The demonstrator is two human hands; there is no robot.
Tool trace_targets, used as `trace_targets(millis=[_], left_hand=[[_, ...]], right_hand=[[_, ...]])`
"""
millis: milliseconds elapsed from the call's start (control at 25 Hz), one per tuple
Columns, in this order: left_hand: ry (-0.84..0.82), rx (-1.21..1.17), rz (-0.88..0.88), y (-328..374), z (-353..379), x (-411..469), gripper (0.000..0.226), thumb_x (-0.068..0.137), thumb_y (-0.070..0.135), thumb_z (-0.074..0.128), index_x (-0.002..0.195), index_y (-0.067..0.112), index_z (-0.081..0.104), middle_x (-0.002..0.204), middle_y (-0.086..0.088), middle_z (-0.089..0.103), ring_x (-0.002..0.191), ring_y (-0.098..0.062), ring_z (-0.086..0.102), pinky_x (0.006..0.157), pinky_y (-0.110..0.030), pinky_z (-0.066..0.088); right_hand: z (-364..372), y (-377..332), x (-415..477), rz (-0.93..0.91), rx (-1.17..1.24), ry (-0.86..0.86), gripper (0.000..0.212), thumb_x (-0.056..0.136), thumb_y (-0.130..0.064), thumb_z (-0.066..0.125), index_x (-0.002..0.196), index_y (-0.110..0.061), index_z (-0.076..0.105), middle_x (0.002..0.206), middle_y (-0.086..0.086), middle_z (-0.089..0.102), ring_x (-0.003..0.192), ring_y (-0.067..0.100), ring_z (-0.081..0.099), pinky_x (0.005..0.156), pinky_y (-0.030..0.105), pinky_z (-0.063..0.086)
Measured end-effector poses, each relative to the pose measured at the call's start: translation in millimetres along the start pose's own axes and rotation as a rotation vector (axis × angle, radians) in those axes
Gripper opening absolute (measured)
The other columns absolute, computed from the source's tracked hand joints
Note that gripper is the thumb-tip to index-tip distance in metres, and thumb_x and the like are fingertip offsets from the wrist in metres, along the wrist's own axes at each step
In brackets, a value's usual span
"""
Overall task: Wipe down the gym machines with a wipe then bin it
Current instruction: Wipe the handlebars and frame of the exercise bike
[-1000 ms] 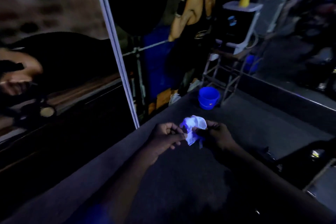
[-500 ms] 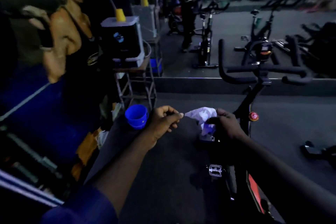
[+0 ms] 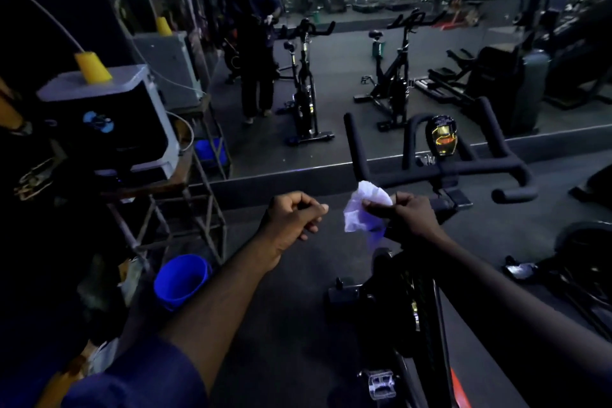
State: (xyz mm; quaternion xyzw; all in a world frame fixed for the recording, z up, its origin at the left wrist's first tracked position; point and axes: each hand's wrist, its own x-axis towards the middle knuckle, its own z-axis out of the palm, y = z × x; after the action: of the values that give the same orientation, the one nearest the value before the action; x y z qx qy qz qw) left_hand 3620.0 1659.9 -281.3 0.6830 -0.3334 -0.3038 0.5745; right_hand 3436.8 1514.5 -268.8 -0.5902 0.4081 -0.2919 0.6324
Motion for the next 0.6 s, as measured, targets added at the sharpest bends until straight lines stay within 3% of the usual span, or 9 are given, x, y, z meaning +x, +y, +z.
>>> trace_targets(millis=[80,160,240,320,440,520,600], left_hand=[[-0.030,-0.022,0.004,-3,-7,46,0.015,0.091,0.022,0.080,0.091,0.010,0.071,0.075,-0.005,0.072,0.065,-0.017,0.065,0.055,-0.026,0.047],[-0.082,-0.029,0.018,-6,-11,89,0.016,0.092,0.022,0.079,0.093,0.008,0.071,0.075,-0.004,0.072,0.066,-0.018,0.065,0.056,-0.027,0.046],[-0.127,-0.054,0.006,-5,-17,136,0.017,0.092,0.022,0.078,0.094,0.007,0.071,0.076,-0.004,0.071,0.067,-0.018,0.064,0.056,-0.027,0.046],[-0.163,-0.072,-0.002,-1,-23,186,0.016,0.093,0.021,0.077,0.094,0.007,0.070,0.075,-0.005,0.070,0.065,-0.018,0.063,0.054,-0.026,0.045],[-0.167,-0.097,-0.016,0,-19,256,0.016,0.093,0.023,0.077,0.088,0.011,0.068,0.072,-0.003,0.070,0.061,-0.017,0.061,0.053,-0.026,0.044],[-0.156,-0.151,-0.060,-4,-9,285,0.020,0.095,0.026,0.075,0.086,0.011,0.067,0.069,-0.002,0.068,0.060,-0.017,0.059,0.053,-0.027,0.043],[-0.164,-0.154,-0.103,-8,-1,310,0.024,0.096,0.032,0.074,0.087,0.011,0.067,0.069,-0.001,0.067,0.060,-0.016,0.059,0.053,-0.027,0.044]], right_hand=[[9,-8,44,-0.067,-0.063,0.086,0.036,0.076,0.000,0.088,0.066,-0.011,0.054,0.049,-0.002,0.055,0.040,0.008,0.049,0.038,0.018,0.038],[16,-20,78,-0.104,-0.074,0.135,0.020,0.077,0.006,0.083,0.078,-0.002,0.065,0.058,0.001,0.065,0.044,0.008,0.055,0.040,0.018,0.042],[28,-34,111,-0.132,-0.103,0.169,0.012,0.079,-0.005,0.085,0.089,-0.004,0.077,0.074,0.011,0.075,0.055,0.016,0.064,0.048,0.022,0.048],[39,-43,148,-0.138,-0.204,0.209,0.011,0.079,-0.019,0.086,0.087,-0.012,0.082,0.078,0.014,0.077,0.062,0.019,0.069,0.057,0.029,0.050],[42,-53,221,-0.120,-0.341,0.383,0.015,0.079,-0.032,0.080,0.090,-0.022,0.082,0.075,0.009,0.077,0.061,0.026,0.070,0.052,0.034,0.051],[46,-67,256,-0.226,-0.436,0.539,0.022,0.079,-0.035,0.072,0.098,-0.028,0.082,0.077,0.001,0.077,0.071,0.021,0.073,0.061,0.034,0.055],[52,-81,288,-0.392,-0.443,0.583,0.033,0.082,-0.018,0.065,0.109,-0.026,0.081,0.090,-0.006,0.079,0.083,0.003,0.072,0.073,0.020,0.052]])
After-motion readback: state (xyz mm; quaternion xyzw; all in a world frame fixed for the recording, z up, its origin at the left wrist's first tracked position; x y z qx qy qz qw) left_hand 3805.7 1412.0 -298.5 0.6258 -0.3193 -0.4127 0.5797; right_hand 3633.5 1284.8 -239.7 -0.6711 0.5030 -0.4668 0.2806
